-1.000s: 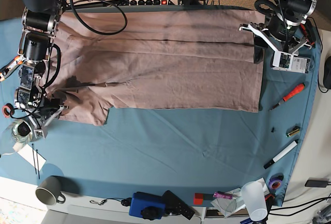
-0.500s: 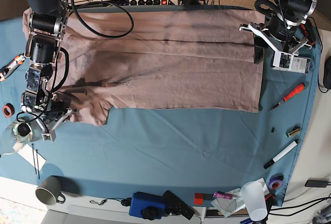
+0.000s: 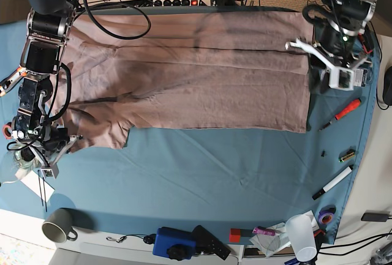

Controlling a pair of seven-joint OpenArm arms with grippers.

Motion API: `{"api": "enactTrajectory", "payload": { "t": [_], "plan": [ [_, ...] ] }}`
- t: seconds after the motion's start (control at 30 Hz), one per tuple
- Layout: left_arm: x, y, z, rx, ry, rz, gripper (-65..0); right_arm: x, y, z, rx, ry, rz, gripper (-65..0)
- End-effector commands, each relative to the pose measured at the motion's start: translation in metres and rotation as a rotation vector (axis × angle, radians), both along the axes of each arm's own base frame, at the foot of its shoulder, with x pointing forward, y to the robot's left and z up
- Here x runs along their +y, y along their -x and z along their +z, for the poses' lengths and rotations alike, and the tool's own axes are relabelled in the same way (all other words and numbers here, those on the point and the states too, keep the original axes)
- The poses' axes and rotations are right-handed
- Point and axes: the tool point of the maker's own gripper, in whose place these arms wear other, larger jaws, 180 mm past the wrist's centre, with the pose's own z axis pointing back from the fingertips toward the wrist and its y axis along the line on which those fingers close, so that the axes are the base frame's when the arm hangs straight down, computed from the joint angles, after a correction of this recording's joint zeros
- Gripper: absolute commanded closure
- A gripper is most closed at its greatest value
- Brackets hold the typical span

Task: Fold the T-shirt properly
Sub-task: 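Move the left gripper down along the shirt side to grasp the hem corner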

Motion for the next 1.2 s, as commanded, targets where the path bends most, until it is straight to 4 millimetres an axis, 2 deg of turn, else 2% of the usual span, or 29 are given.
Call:
{"api": "enactTrajectory", "payload": {
  "t": [0.0,0.07,0.17,0.3,0.37,0.5,0.6,0.73,0.8,0.87,1.0,1.17],
  "plan": [
    [-0.001,-0.005,0.013,-0.055,-0.003,-0.006,-12.5,-0.008,-0.013,0.025,-0.07,0.016,-0.002,0.0],
    [-0.002,-0.012,0.021,-0.093,-0.003,-0.013,-12.5,-0.007,-0.013,0.026,-0.072,0.01,-0.002,0.0],
    [0.005,-0.024,0.013,-0.1,0.008,0.004,-13.5,-0.006,-0.013,0.025,-0.071,0.002,-0.001,0.0],
    [0.013,-0.044,-0.008,-0.068,-0.004,-0.005,-24.2,-0.005,-0.013,0.025,-0.067,-0.003,-0.001,0.0],
    [0.015,-0.054,-0.017,-0.055,0.005,-0.012,-26.7,-0.005,-0.011,0.024,-0.057,-0.003,-0.002,0.0],
    [0.016,-0.075,-0.037,-0.002,0.008,-0.045,-26.7,-0.005,-0.009,0.022,-0.044,-0.002,-0.004,0.0],
    [0.012,-0.088,-0.062,0.078,-0.042,-0.096,-26.7,-0.005,-0.009,0.022,-0.042,-0.001,-0.004,0.0],
    [0.028,-0.107,-0.091,0.159,-0.139,-0.025,-26.7,-0.005,-0.009,0.022,-0.042,-0.002,-0.004,0.0],
    [0.03,-0.114,-0.1,0.201,-0.138,-0.011,-26.7,-0.005,-0.009,0.022,-0.042,-0.001,-0.004,0.0],
    [0.029,-0.12,-0.105,0.232,-0.14,-0.015,-26.7,-0.006,-0.009,0.022,-0.041,-0.001,-0.004,0.0],
    [0.032,-0.134,-0.103,0.231,-0.136,-0.005,-26.7,-0.005,-0.009,0.022,-0.037,-0.001,-0.004,0.0],
    [0.024,-0.139,-0.116,0.292,-0.065,-0.026,-26.7,-0.006,-0.007,0.02,-0.027,-0.001,-0.006,0.0]
  ]
}}
